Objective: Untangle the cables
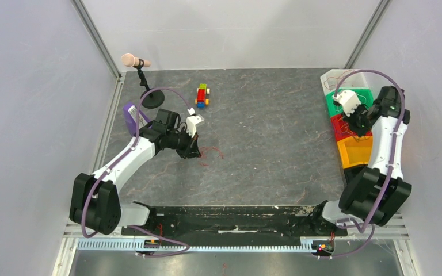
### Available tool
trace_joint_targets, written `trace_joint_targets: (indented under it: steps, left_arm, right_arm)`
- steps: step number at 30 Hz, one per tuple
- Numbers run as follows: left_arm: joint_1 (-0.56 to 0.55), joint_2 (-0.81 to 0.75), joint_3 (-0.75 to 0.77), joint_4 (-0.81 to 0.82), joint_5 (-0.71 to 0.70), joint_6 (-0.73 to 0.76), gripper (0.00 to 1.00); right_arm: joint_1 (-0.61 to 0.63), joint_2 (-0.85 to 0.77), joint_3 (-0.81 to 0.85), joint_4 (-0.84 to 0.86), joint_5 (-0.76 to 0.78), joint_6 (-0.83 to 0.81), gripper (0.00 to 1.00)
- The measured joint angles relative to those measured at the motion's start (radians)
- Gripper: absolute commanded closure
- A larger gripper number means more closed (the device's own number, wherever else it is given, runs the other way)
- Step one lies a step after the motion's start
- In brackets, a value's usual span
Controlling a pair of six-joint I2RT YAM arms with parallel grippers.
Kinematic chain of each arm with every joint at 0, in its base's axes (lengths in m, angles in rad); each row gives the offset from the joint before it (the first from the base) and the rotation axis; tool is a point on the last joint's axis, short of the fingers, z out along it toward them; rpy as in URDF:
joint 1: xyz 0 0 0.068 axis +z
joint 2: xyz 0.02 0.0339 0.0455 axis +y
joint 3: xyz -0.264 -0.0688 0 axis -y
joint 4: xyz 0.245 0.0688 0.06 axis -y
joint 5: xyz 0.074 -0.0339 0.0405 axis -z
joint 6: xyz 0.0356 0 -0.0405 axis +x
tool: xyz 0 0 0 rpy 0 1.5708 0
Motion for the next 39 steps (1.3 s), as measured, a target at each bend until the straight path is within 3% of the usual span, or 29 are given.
trace_joint_targets:
  steps: [6, 12, 23, 37, 39]
  left_arm:
    - [-0.007, 0.003, 0.000, 0.014, 0.000, 0.000, 0.98]
    - [-0.010, 0.005, 0.000, 0.015, 0.000, -0.009, 0.98]
    - [-0.015, 0.005, 0.007, 0.017, -0.023, -0.024, 0.98]
    - [-0.016, 0.008, 0.010, 0.014, -0.032, -0.024, 0.98]
    - [-0.017, 0.011, 0.010, 0.014, -0.032, -0.024, 0.98]
  right_arm:
    - [-0.134, 0.103, 0.021, -0.042, 0.128, -0.281, 1.00]
    - [-0.175, 0.137, -0.003, 0.005, 0.255, -0.462, 1.00]
    - [-0.194, 0.156, -0.186, 0.150, 0.372, -0.618, 1.00]
    - [-0.211, 0.156, -0.211, 0.073, 0.332, -0.768, 1.00]
    - [-0.211, 0.157, -0.211, 0.060, 0.332, -0.783, 0.96]
